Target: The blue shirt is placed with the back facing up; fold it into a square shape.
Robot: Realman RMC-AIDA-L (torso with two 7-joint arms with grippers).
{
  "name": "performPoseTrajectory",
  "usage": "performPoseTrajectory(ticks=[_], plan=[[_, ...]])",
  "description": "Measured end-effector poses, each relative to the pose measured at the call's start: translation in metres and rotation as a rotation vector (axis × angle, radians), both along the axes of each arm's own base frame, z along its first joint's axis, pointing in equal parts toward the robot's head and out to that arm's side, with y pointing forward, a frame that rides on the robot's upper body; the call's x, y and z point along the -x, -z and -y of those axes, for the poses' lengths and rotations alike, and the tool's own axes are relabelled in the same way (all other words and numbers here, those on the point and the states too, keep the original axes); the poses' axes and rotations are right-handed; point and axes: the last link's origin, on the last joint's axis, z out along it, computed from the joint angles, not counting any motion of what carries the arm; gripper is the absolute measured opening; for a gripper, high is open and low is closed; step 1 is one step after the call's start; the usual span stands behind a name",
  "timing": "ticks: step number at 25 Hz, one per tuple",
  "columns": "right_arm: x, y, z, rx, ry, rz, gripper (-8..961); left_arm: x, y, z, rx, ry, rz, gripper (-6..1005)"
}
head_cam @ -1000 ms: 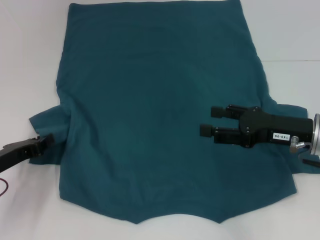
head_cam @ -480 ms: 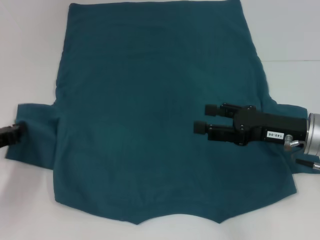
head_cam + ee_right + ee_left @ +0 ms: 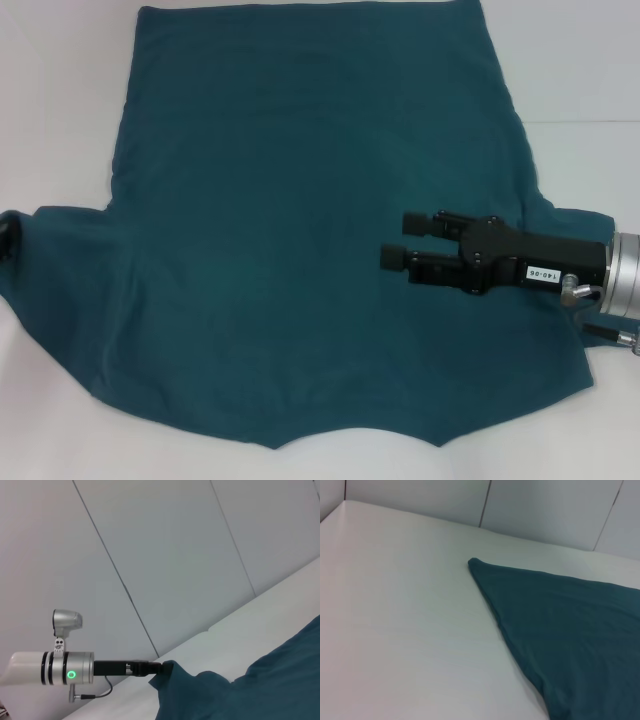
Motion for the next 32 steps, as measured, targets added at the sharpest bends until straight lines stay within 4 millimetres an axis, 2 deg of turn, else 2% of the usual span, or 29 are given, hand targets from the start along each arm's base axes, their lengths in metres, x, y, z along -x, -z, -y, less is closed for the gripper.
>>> performPoseTrajectory(ticks=[11, 18, 22, 25, 27, 31, 32], plan=[[0.000, 0.000, 0.000, 0.001, 0.001, -0.001, 852, -0.008, -0.001, -0.005, 0.012, 0.033, 0.005, 89], [-0.001, 0.000, 0.001, 0.002, 0.003, -0.001, 852, -0.045, 0.008, 0.008, 0.159, 0.221, 0.143, 119], [-0.001, 0.001, 0.002, 0.003, 0.001, 0.000, 852, -0.071, 0.029, 0.009, 0.225, 0.307, 0.235, 136], [-0.001, 0.001, 0.002, 0.004, -0.002, 0.004, 852, -0.081, 0.052, 0.005, 0.257, 0.313, 0.281, 149], [-0.002, 0.001, 0.003, 0.004, -0.007, 0.005, 852, -0.083, 0.066, 0.000, 0.275, 0.287, 0.303, 158], [-0.002, 0.001, 0.003, 0.006, -0.009, 0.004, 852, -0.083, 0.078, -0.002, 0.287, 0.263, 0.314, 175], [-0.002, 0.001, 0.003, 0.006, -0.009, 0.004, 852, -0.084, 0.078, -0.002, 0.288, 0.267, 0.318, 250]])
